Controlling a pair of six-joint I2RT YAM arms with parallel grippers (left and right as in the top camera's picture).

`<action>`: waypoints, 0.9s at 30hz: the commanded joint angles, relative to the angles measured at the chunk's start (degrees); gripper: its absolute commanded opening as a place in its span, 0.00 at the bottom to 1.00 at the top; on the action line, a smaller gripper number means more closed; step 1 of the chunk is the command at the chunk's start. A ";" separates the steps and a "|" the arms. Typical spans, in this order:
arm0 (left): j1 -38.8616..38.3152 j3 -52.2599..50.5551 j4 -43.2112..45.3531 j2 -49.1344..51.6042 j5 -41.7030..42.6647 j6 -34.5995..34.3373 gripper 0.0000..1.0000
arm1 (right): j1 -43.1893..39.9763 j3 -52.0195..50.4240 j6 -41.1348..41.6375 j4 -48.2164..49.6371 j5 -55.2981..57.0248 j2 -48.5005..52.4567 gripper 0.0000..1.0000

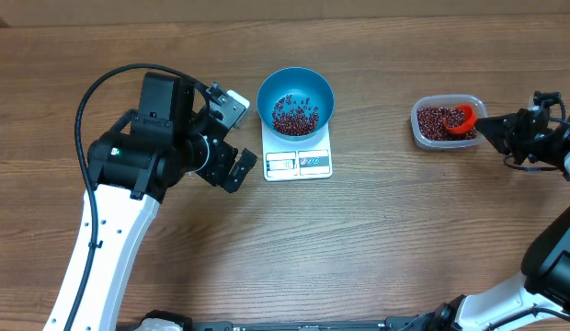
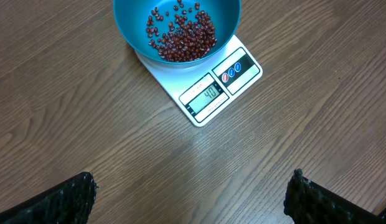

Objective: Scoop item into bowl and weigh 150g on scale
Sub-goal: 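Dip the scoop into the tub and scoop beans with the right gripper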

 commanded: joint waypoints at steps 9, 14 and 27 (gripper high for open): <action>-0.02 1.20 -0.04 -0.55 1.11 -0.55 1.00 | -0.24 0.26 0.66 -0.68 -7.21 0.39 0.04; -0.02 1.20 -0.02 -0.55 1.11 -0.55 1.00 | -0.22 0.26 0.66 -0.66 -11.93 0.39 0.04; -0.02 1.20 -0.02 -0.55 1.11 -0.55 1.00 | 3.87 0.28 0.79 -0.15 -24.02 0.37 0.04</action>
